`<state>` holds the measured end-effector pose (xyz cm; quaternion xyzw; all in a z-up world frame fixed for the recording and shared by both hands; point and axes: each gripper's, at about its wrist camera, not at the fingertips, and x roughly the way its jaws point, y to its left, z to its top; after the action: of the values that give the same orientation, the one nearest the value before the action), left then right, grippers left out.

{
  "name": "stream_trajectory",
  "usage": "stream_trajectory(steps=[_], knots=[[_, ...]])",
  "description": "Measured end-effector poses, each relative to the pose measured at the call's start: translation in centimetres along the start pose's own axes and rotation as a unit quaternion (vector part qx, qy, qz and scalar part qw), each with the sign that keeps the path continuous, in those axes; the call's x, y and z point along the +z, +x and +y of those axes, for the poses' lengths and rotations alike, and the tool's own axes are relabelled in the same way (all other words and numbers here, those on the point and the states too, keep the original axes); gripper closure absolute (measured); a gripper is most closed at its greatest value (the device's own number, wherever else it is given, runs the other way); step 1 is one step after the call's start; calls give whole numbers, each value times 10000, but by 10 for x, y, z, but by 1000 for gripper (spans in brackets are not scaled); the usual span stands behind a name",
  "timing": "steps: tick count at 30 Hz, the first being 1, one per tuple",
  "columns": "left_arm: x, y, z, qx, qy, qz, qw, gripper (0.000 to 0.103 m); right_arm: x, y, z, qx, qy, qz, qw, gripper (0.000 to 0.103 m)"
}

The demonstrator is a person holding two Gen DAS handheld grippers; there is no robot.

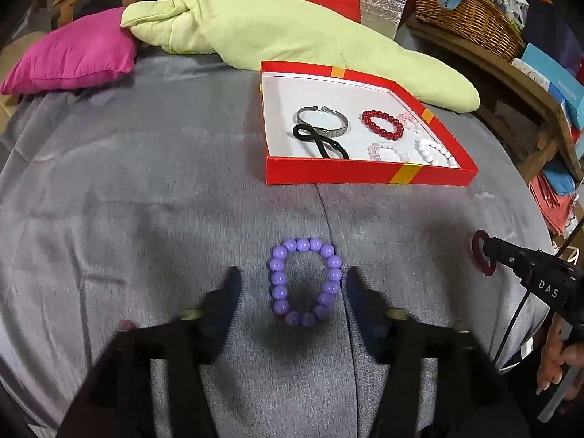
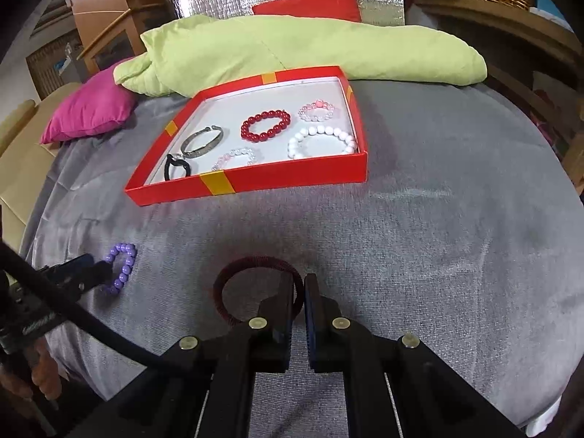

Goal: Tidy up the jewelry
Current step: 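Lift the purple bracelet with the left tool while the right tool holds the dark red band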

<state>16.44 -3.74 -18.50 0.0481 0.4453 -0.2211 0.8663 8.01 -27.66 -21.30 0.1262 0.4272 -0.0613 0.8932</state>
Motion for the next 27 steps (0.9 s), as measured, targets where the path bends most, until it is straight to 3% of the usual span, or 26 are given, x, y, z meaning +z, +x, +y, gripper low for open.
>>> stream_trajectory(steps=[5,7,9,10,13,27], knots=[[-5,11,-13,-62,280,204,9994,41,-2,3,4,-7,-63,60,10000,96],[-7,15,-17,137,458,154,9987,41,-3,4,6,-22,-95,73,9999,96],[-5,14,-17,197,476,75,9986,61,-3,5,7,-24,-107,87,9999,96],[-5,13,-15,171,444,70,9988,81,-3,5,7,-29,-109,85,9999,96],[-3,12,-9,51,331,70,9994,93,-3,3,5,-27,-69,58,10000,96],[11,-21,4,41,124,-691,9975,93,2,-5,2,25,10,-138,9999,97]])
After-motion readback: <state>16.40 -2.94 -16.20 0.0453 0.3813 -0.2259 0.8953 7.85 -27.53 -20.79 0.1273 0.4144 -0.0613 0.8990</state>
